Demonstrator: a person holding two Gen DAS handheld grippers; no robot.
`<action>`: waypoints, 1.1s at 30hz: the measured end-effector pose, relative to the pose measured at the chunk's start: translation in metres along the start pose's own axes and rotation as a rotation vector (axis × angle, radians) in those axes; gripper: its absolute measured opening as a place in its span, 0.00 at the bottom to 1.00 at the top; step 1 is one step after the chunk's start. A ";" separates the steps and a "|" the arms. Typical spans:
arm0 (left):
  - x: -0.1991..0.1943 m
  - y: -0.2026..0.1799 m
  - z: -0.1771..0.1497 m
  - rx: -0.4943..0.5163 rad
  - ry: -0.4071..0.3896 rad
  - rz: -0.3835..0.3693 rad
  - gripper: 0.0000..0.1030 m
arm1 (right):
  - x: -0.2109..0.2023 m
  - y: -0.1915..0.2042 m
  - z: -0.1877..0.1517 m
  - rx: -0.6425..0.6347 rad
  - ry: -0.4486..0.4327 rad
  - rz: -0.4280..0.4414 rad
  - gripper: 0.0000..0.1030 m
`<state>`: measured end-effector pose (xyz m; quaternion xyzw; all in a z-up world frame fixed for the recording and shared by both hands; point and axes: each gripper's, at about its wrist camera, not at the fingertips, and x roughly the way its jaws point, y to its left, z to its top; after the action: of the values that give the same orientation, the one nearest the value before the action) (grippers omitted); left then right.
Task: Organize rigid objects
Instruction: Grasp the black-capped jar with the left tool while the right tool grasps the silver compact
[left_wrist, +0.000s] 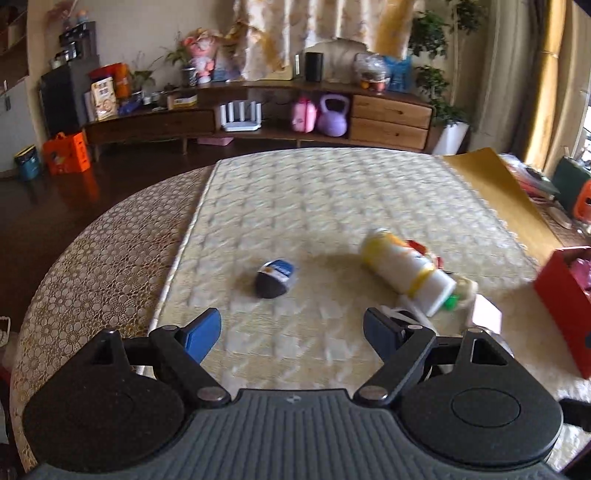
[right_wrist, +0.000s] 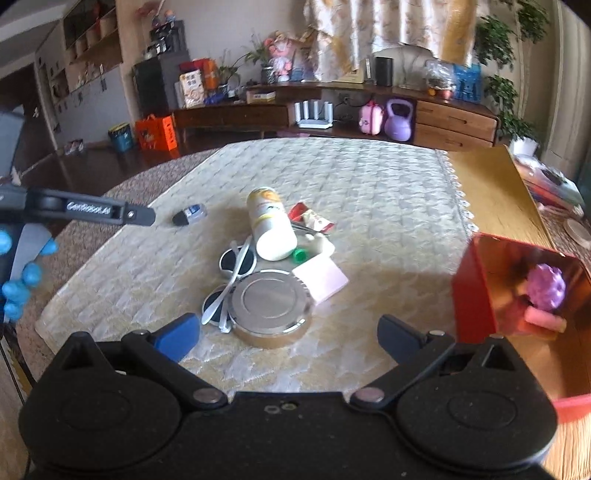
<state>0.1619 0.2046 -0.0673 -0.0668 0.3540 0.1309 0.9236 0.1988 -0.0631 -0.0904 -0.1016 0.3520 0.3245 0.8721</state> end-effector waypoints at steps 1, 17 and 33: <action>0.004 0.002 0.001 -0.005 0.001 0.004 0.82 | 0.005 0.002 0.001 -0.011 0.004 -0.001 1.00; 0.089 0.015 0.014 -0.019 0.014 0.052 0.82 | 0.063 0.007 0.007 -0.020 0.060 -0.025 0.92; 0.122 0.021 0.012 -0.010 0.026 0.063 0.82 | 0.081 0.011 0.008 0.026 0.078 -0.034 0.86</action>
<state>0.2509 0.2508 -0.1411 -0.0621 0.3674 0.1608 0.9140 0.2402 -0.0113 -0.1396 -0.1089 0.3881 0.3009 0.8643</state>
